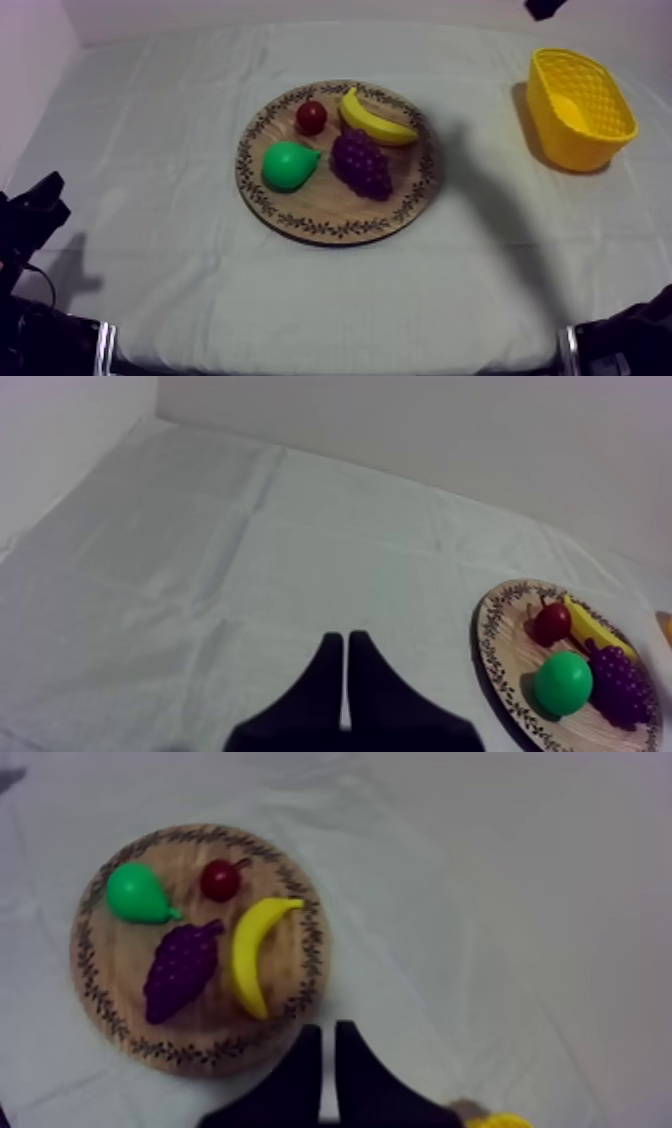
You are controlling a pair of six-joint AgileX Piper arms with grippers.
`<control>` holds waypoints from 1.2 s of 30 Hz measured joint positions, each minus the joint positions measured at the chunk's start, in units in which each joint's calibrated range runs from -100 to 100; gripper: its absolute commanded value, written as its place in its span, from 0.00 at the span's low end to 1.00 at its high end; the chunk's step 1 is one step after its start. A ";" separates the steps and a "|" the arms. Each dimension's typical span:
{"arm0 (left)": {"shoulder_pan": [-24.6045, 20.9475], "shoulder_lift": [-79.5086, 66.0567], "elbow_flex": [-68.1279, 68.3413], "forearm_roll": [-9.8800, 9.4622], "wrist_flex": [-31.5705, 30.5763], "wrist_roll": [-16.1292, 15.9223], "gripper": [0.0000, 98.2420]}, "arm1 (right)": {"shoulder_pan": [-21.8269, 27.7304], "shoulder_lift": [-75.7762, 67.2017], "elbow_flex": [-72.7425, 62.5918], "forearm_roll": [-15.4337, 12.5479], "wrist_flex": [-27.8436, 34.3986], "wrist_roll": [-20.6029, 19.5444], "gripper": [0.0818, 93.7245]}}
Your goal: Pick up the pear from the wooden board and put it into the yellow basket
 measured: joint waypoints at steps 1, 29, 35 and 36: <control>0.00 0.00 0.00 0.00 0.00 0.00 0.00 | -0.75 0.90 -0.12 -0.14 0.16 0.62 0.07; 0.00 0.00 0.00 0.00 0.00 0.00 0.00 | -13.59 21.70 -12.92 1.93 0.95 -1.30 0.87; 0.00 0.00 0.00 0.00 0.00 0.00 0.00 | -15.06 28.26 -13.63 2.29 0.70 -0.03 0.88; 0.00 0.00 0.00 0.00 0.00 0.00 0.00 | -15.36 29.48 -14.03 2.36 0.56 0.03 0.88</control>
